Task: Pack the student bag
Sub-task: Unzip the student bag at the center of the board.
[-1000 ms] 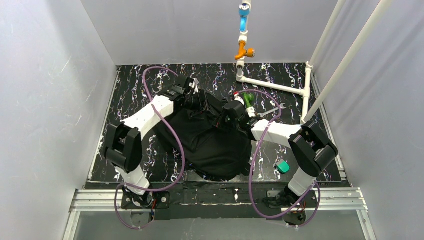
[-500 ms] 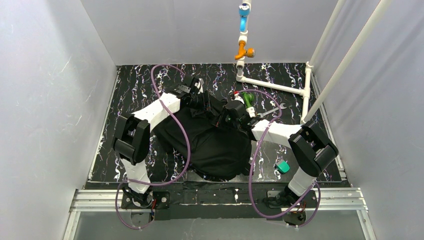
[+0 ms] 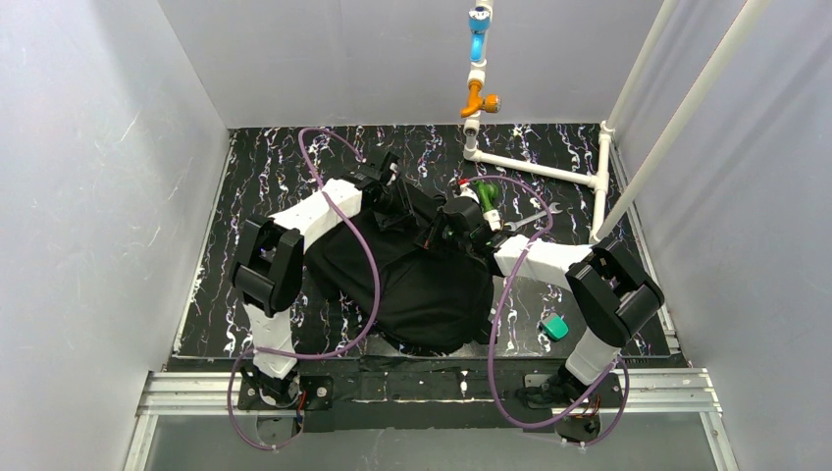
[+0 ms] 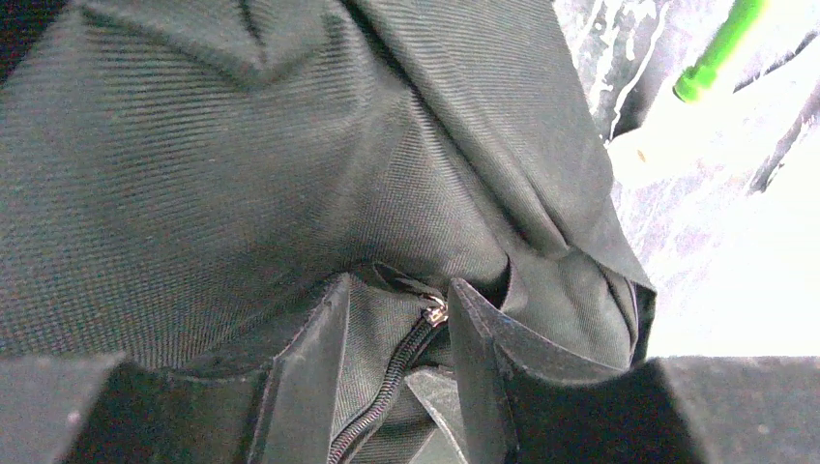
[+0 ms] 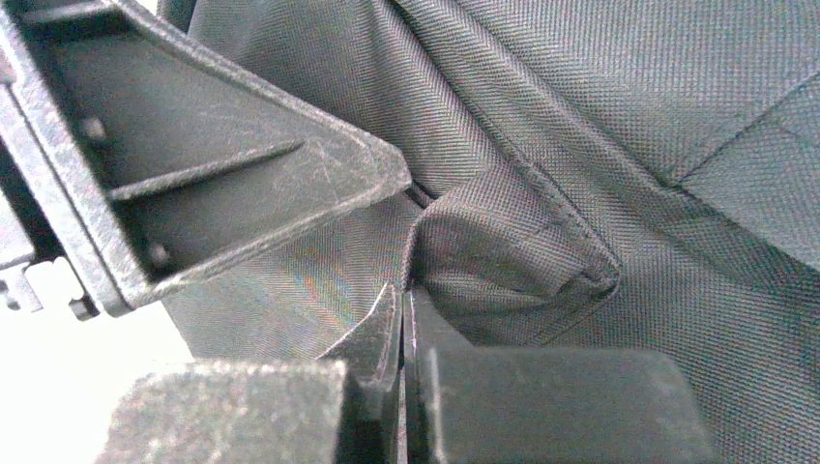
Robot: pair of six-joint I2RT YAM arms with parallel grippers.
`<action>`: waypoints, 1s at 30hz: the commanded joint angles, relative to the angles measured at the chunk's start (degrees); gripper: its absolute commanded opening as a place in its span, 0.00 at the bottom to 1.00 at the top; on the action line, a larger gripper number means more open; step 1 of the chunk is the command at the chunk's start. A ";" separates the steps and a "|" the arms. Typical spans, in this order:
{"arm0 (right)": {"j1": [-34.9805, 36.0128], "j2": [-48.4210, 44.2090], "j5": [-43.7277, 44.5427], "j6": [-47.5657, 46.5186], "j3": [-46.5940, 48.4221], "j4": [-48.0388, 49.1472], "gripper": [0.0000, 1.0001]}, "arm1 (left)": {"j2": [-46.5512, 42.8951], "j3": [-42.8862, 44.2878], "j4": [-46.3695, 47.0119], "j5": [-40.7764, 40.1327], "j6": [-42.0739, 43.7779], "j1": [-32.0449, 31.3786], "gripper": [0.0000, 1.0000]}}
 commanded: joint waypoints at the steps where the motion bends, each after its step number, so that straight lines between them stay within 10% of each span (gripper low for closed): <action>1: 0.33 -2.23 -2.94 0.59 0.28 3.83 0.01 | 2.03 3.04 -6.15 -6.44 -6.08 -0.23 0.41; 14: 0.37 -1.86 -3.00 0.62 0.50 3.57 0.01 | 6.80 8.17 -12.98 -6.80 -15.77 -0.75 0.22; 17: 0.37 -2.09 -2.64 0.22 0.46 2.96 0.01 | 7.42 9.32 -13.81 -6.59 -14.81 -0.84 0.01; 23: 0.20 -3.72 -1.12 -1.01 -0.95 1.73 0.01 | 2.66 10.19 -13.77 -8.59 -10.42 -0.84 0.00; 30: -1.47 -8.19 -2.87 -4.68 -1.28 -3.74 0.33 | -8.01 3.20 -10.19 -11.10 -7.97 -0.84 0.00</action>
